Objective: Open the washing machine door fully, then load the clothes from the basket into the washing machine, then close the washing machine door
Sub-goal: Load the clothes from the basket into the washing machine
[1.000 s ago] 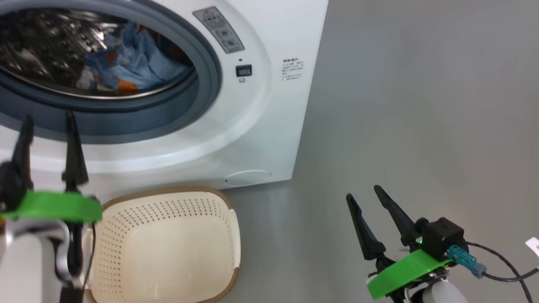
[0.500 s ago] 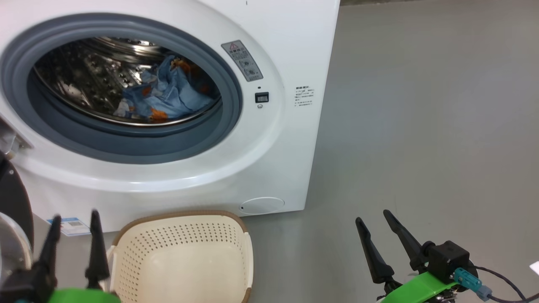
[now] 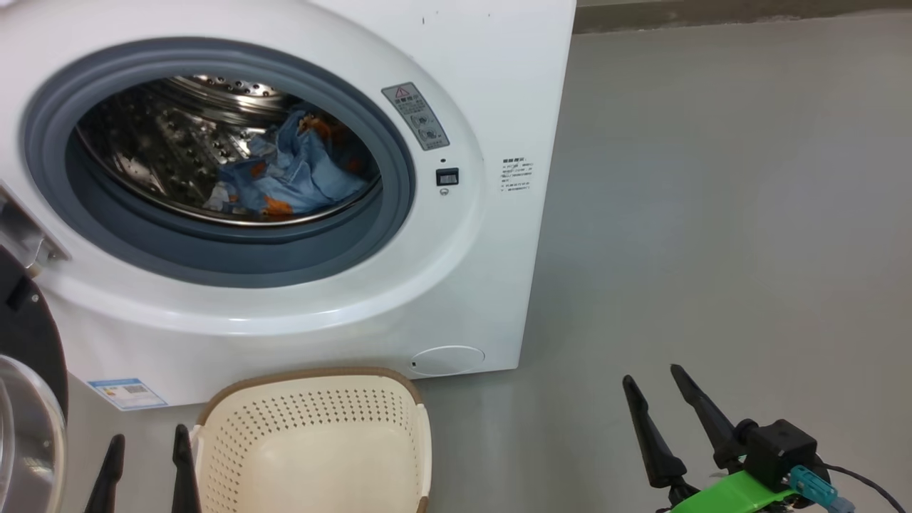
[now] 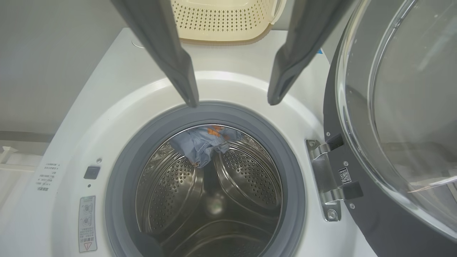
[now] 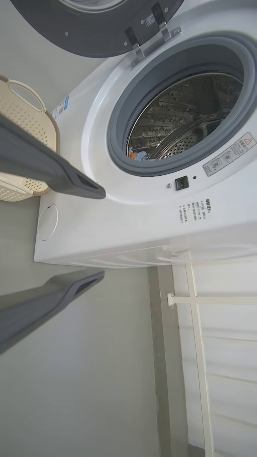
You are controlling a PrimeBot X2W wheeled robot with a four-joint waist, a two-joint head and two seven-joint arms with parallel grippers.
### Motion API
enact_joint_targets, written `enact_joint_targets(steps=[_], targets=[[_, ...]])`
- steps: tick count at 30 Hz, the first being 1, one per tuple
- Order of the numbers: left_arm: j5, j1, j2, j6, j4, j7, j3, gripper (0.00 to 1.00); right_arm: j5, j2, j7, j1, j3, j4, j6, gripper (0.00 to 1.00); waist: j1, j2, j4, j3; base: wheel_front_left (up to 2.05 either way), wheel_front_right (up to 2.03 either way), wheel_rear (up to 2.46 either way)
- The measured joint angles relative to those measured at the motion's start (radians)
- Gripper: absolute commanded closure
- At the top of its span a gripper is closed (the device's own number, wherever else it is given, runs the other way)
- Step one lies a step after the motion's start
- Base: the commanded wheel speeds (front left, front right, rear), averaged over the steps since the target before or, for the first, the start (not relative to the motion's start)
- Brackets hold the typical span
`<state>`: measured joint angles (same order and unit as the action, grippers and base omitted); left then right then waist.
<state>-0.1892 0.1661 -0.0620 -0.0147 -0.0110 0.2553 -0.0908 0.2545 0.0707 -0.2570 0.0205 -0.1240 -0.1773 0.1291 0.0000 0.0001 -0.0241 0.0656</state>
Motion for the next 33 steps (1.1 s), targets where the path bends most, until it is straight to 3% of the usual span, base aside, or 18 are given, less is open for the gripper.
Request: enact_joint_targets(steps=[33], targets=[[0.005,0.041,0.014,-0.017,0.007,0.000,0.010,0.00,-0.014,0.002,0.000,-0.022,0.011,0.017,0.000,0.00,0.0000,0.0000,-0.006,-0.020,0.00,0.00,0.00]])
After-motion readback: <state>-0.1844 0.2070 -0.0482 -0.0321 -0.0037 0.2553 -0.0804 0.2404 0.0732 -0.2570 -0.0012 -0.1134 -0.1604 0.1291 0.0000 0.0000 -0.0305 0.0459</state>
